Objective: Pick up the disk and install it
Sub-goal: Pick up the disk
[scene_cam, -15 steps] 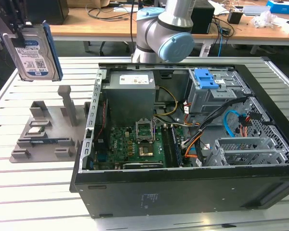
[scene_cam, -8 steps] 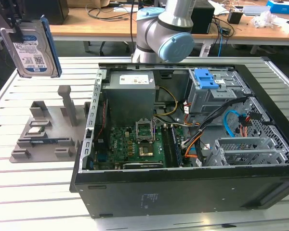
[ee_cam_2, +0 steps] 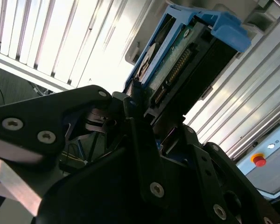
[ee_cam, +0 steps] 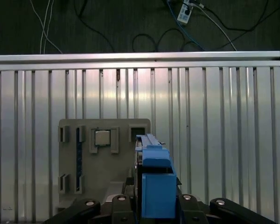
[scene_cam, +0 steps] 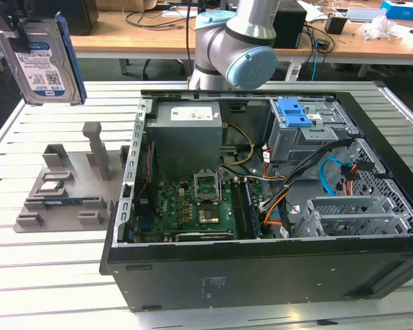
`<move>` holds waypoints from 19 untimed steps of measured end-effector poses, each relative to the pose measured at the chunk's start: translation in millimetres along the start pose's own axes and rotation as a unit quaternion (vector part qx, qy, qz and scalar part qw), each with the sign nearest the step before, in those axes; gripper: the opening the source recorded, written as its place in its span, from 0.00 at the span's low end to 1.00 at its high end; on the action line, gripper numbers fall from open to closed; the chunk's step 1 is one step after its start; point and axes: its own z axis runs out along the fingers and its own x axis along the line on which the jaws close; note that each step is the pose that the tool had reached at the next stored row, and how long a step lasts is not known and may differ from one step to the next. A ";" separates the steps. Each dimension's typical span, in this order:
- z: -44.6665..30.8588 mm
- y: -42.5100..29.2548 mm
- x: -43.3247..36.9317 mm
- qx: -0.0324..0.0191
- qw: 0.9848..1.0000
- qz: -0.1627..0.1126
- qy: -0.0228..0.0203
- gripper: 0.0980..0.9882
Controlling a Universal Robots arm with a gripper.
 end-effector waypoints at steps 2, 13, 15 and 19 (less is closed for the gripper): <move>-12.9 0.6 -0.6 0.000 1.000 0.000 0.000 0.30; -53.0 2.3 -3.5 0.000 1.000 0.000 0.000 0.30; -57.4 2.4 -3.6 0.000 1.000 0.000 0.000 0.30; -62.2 2.6 -3.6 0.000 1.000 0.000 0.000 0.30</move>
